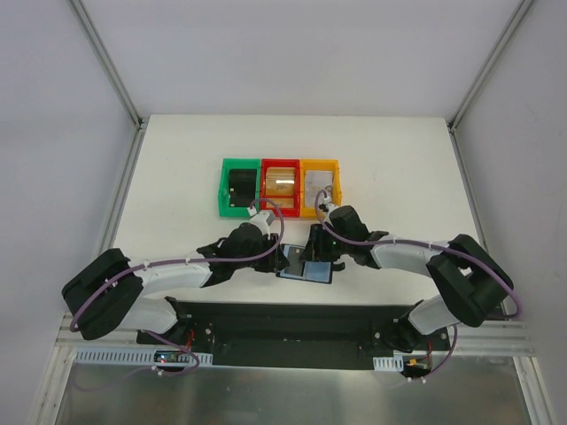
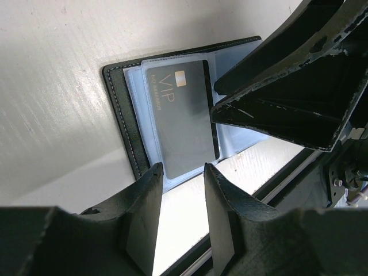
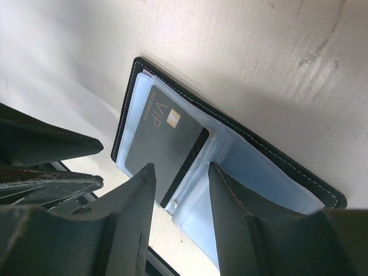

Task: Take the credit cards out of the card holder
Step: Remove the credit card from the card holder.

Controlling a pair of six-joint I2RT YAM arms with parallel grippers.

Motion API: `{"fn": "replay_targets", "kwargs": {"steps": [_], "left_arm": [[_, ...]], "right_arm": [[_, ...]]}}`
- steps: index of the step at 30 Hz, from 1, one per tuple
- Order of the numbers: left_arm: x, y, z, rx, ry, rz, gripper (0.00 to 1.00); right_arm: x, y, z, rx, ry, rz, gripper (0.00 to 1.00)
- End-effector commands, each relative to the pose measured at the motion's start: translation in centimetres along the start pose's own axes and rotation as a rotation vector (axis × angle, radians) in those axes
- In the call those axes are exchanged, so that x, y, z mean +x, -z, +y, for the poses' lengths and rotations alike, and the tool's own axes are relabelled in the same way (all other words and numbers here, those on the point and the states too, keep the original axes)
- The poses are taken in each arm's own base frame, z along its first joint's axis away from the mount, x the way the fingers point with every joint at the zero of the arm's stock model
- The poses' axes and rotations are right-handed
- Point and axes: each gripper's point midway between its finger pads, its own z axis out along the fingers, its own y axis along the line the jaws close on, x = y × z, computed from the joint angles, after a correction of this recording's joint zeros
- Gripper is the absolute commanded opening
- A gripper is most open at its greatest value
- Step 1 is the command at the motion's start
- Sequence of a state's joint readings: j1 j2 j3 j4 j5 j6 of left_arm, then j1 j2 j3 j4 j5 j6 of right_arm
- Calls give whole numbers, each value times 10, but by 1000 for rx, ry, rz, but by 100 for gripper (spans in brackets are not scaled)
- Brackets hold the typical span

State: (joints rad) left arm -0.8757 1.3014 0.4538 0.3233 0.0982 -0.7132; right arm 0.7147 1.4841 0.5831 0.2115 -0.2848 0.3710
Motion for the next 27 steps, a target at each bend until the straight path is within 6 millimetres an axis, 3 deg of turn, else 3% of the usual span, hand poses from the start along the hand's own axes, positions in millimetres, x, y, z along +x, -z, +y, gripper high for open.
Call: {"fn": "replay_targets", "kwargs": {"steps": [1, 6, 13, 18, 24, 27], "left_arm": [[-7, 4, 0, -3, -10, -32, 34], [-15, 4, -6, 8, -13, -55, 34], [-27, -9, -20, 61, -12, -43, 26], [-26, -22, -25, 88, -1, -20, 15], [-22, -32, -18, 59, 11, -1, 0], [-19, -33, -14, 43, 13, 5, 0]], "right_arm": [[-2, 4, -7, 36, 49, 13, 45], [-13, 19, -3, 43, 61, -38, 45], [-23, 36, 12, 3, 39, -97, 45], [-22, 29, 18, -58, -39, -127, 45], [-18, 20, 18, -96, -118, -139, 45], [-18, 19, 17, -98, -127, -149, 45]]}}
